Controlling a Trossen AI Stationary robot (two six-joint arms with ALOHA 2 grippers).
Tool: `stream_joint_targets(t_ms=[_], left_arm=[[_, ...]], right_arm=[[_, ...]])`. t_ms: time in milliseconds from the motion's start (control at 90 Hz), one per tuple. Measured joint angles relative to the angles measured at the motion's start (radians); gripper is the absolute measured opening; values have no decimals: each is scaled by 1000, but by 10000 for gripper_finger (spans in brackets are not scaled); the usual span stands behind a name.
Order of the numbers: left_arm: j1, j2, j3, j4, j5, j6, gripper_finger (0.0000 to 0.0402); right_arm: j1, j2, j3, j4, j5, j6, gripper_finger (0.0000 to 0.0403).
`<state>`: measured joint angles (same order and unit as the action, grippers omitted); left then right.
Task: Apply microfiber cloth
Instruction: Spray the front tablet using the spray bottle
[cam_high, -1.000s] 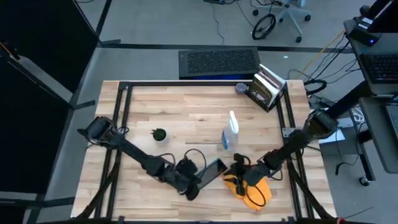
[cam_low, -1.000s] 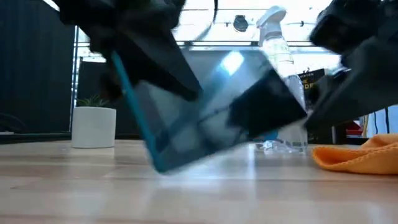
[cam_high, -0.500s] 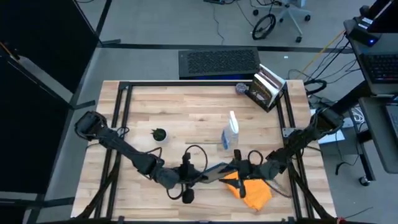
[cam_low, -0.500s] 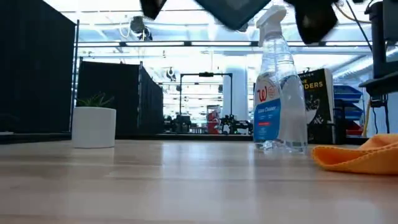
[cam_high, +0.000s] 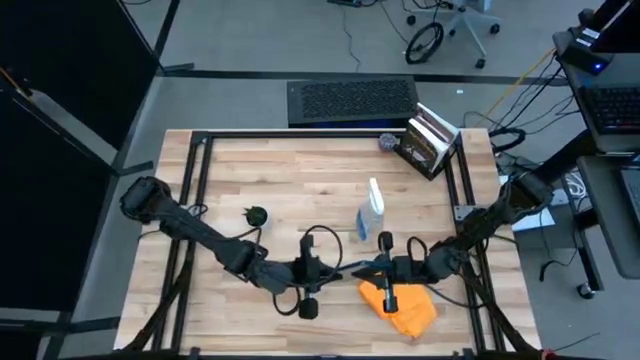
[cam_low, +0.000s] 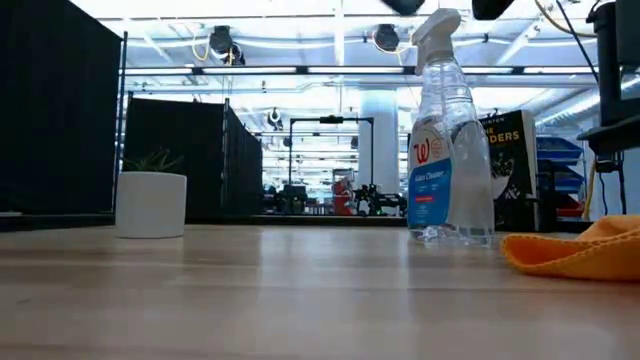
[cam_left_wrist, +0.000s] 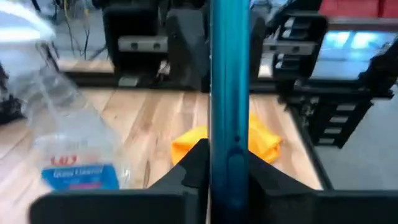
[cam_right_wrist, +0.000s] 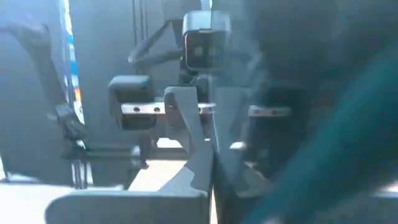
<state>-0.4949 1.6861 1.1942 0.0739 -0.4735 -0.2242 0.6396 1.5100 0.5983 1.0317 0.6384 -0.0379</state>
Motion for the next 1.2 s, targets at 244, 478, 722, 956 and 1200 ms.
stream_joint_targets(t_ms=[244,478,722,956,1200], left_arm=[[39,-129,-1,-146,73,-66,160],[106,-119,0,-62,108,20,208],[152,-97,-1,-19,192,55,188],[170,-97,-2,-27,194,83,97],[175,-106,-3,-72,193,81,14]], right_arm=[[-37,-186,1,-347,-14,106,7],[-94,-207,145,-632,-105,116,7],[-136,-169,261,-776,-144,82,13],[-196,-169,269,-771,-222,58,20],[-207,-227,274,-789,-225,52,99]])
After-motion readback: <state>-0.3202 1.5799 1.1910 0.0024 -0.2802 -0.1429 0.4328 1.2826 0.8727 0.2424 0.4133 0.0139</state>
